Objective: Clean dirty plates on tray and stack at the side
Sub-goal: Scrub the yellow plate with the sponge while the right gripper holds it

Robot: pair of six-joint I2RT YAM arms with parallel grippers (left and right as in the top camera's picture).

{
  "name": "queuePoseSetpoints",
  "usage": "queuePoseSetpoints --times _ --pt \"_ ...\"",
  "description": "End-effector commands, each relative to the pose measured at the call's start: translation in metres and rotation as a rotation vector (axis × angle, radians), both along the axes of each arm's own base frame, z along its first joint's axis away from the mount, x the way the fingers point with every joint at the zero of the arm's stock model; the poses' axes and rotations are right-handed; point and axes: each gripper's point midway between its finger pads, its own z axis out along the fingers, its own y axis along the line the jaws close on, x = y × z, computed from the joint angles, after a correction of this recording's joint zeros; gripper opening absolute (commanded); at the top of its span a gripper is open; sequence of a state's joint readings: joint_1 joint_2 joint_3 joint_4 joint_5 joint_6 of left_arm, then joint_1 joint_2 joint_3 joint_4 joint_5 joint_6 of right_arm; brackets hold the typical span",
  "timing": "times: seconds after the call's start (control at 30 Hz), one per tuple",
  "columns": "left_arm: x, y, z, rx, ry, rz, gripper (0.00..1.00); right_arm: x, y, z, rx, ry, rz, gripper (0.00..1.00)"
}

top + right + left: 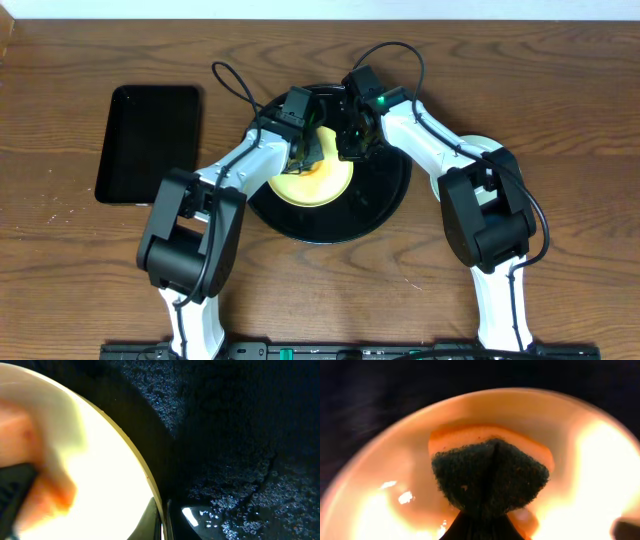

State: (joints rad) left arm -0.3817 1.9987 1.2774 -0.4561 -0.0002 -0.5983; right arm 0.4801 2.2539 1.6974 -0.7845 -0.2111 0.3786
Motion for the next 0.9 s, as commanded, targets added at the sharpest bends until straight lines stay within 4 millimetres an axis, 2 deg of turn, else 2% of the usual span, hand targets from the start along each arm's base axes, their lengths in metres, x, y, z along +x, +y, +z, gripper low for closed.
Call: queuePoseSetpoints --times 0.0,0.07,0.2,0.3,0.37,0.47,0.53,0.6,0.73,0.87 --pt "-0.037 0.041 -0.032 0.13 0.16 0.056 0.07 -0.012 -0.012 -0.027 -0.075 0.041 -0.009 0.01" --pt "-0.054 0.023 -0.029 0.021 0.238 0.031 0.08 -0.012 -0.012 -0.027 -0.075 0.042 -0.01 0.01" --pt "-0.079 -0.024 -0.009 -0.262 0.361 -0.028 0.07 -0.012 -0.012 -0.027 -0.075 0.042 -0.009 0.01" --pt "-0.078 -0.049 0.004 -0.41 0.363 -0.068 0.08 -0.012 -0.012 -0.027 -0.075 0.042 -0.009 0.01" --pt "-0.07 -0.062 0.011 -0.486 0.33 -0.099 0.08 -0.012 -0.013 -0.027 -0.075 0.043 -0.009 0.01" --pt "-0.052 -0.068 0.015 -0.508 0.249 -0.123 0.07 -0.013 -0.013 -0.027 -0.077 0.045 -0.009 0.01" --pt "-0.038 -0.063 0.013 -0.463 0.181 -0.116 0.07 -0.013 -0.013 -0.027 -0.077 0.046 -0.009 0.01" --pt "-0.023 -0.05 0.008 -0.373 0.115 -0.088 0.07 -0.013 -0.013 -0.027 -0.077 0.046 -0.009 0.01" --pt "0.001 0.0 -0.001 -0.097 -0.003 0.017 0.07 -0.013 -0.013 -0.027 -0.076 0.044 -0.009 0.01" --pt "0.005 0.046 -0.001 0.143 -0.047 0.097 0.07 -0.012 -0.013 -0.027 -0.075 0.042 -0.009 0.01"
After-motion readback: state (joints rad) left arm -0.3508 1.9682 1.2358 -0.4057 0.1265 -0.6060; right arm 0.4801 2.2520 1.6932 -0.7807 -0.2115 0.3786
